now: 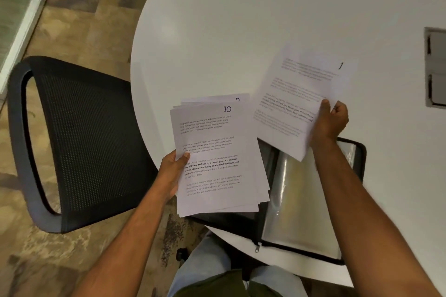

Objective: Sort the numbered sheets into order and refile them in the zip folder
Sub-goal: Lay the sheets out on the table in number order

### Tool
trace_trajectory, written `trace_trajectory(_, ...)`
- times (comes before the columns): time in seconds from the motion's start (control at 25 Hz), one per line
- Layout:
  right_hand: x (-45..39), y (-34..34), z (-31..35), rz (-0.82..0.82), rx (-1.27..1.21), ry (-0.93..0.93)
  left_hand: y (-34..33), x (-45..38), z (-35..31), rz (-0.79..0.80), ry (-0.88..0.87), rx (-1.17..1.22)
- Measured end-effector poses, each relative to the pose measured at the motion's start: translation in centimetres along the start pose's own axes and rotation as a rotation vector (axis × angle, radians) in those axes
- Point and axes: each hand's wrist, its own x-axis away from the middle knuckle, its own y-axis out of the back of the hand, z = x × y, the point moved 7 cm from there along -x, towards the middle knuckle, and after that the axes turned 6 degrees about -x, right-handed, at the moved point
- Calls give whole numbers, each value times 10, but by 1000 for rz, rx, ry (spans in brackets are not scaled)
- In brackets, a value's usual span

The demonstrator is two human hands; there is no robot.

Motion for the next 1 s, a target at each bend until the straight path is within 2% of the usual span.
trace_trajectory(0.2, -25, -33, -19, -44, 16, -32, 10, -21, 24, -7, 81, -13)
trace_trajectory(0.44, -26, -83, -42, 189, 132, -90, 18, -33, 45, 3, 132, -25)
trace_trajectory(0.56, -22, -92, -43, 226, 387, 16, 16, -32, 47, 29, 148, -19)
trace_trajectory(0.64, -13, -99, -41, 219, 629, 152, 15, -32, 46, 39, 151, -18)
trace_trajectory(0.76, 7, -127, -53, 445, 972, 329, 11, -34, 45, 66, 147, -16)
trace_trajectory(0.84, 12, -145, -62, 594, 1058, 407, 9, -35, 45, 75, 145, -23)
trace_trajectory(1.0, 5, -176, -64, 753, 1087, 520, 3, -40, 48, 89, 133, -32)
